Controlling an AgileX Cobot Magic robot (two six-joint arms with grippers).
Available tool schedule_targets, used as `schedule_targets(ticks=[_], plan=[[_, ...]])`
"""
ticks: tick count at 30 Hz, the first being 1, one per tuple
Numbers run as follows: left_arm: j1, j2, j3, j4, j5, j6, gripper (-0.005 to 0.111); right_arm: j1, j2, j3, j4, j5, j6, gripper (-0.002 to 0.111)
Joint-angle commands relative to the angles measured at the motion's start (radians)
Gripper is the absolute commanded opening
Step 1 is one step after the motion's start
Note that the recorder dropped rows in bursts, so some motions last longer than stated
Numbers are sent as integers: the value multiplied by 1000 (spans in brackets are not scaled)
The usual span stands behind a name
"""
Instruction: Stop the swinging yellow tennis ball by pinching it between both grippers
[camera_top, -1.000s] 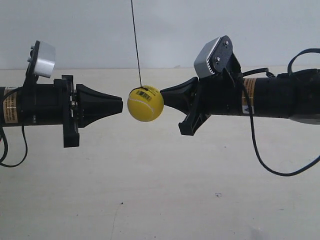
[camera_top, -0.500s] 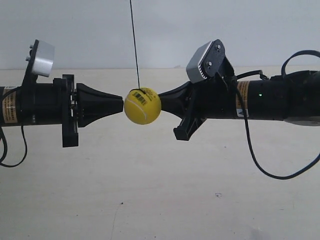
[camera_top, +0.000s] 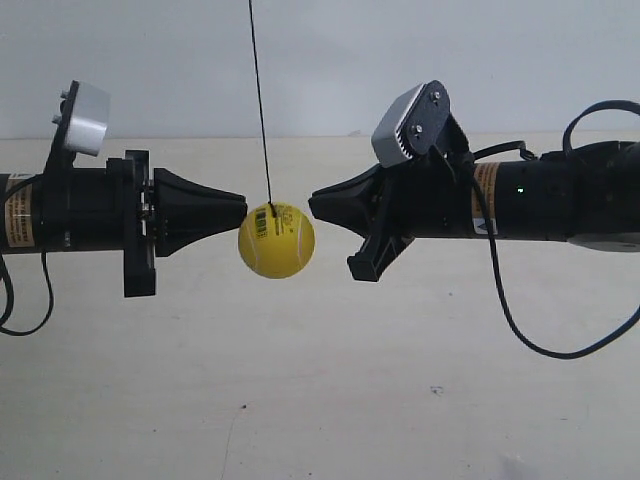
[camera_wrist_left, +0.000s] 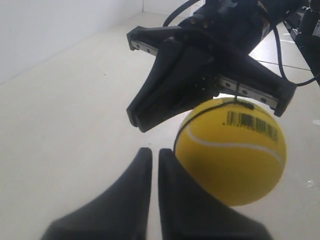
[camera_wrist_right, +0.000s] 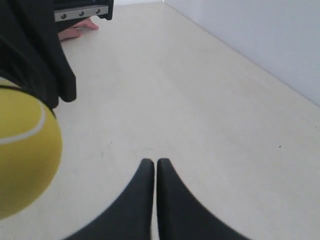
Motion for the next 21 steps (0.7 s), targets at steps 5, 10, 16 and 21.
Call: schedule_targets(ticks=[5, 10, 16, 21], plan=[[-5, 0, -4, 3, -1, -10, 5, 1, -1, -5, -3, -30, 1, 0], [-5, 0, -4, 5, 9, -11, 5, 1, -1, -5, -3, -51, 6, 0], [-5, 0, -4, 6, 34, -16, 5, 1, -1, -5, -9, -53, 8, 0], [-5, 0, -4, 14, 32, -21, 5, 1, -1, -5, -9, -53, 12, 0]])
